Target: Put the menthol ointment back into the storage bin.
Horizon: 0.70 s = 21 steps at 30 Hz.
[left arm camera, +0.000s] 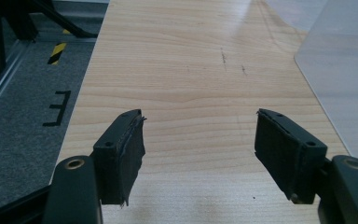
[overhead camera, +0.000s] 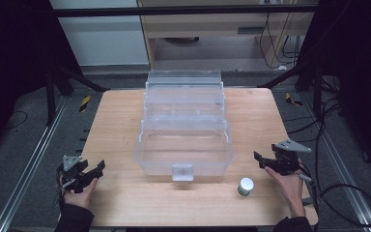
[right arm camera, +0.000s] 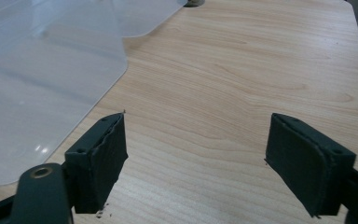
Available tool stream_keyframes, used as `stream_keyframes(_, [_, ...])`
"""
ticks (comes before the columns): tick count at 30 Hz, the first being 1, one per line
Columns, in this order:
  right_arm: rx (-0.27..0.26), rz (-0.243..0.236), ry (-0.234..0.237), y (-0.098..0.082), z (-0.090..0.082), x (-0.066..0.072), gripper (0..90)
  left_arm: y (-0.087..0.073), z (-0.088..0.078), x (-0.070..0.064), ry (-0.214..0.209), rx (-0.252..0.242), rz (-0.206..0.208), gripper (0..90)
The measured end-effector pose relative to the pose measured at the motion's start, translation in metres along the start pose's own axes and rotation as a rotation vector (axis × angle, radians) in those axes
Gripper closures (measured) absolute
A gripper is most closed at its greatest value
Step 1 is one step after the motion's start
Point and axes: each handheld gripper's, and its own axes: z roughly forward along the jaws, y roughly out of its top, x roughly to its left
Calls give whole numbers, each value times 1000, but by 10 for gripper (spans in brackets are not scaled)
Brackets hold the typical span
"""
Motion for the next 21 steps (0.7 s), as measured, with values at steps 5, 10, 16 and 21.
stream_keyframes(5, [48, -61, 8, 6, -7, 3, 241, -2, 2, 0, 0, 24, 19, 312])
stream_keyframes(10, [91, -97, 51, 16, -17, 8, 270, -3, 8, 1, -16, 43, 23, 312])
stream_keyframes(16, [129, -155, 104, 35, -26, 9, 255, -3, 10, -2, -15, 58, 44, 312])
stream_keyframes(21, [160, -194, 178, 56, -30, 13, 242, -3, 11, -1, -20, 65, 49, 312])
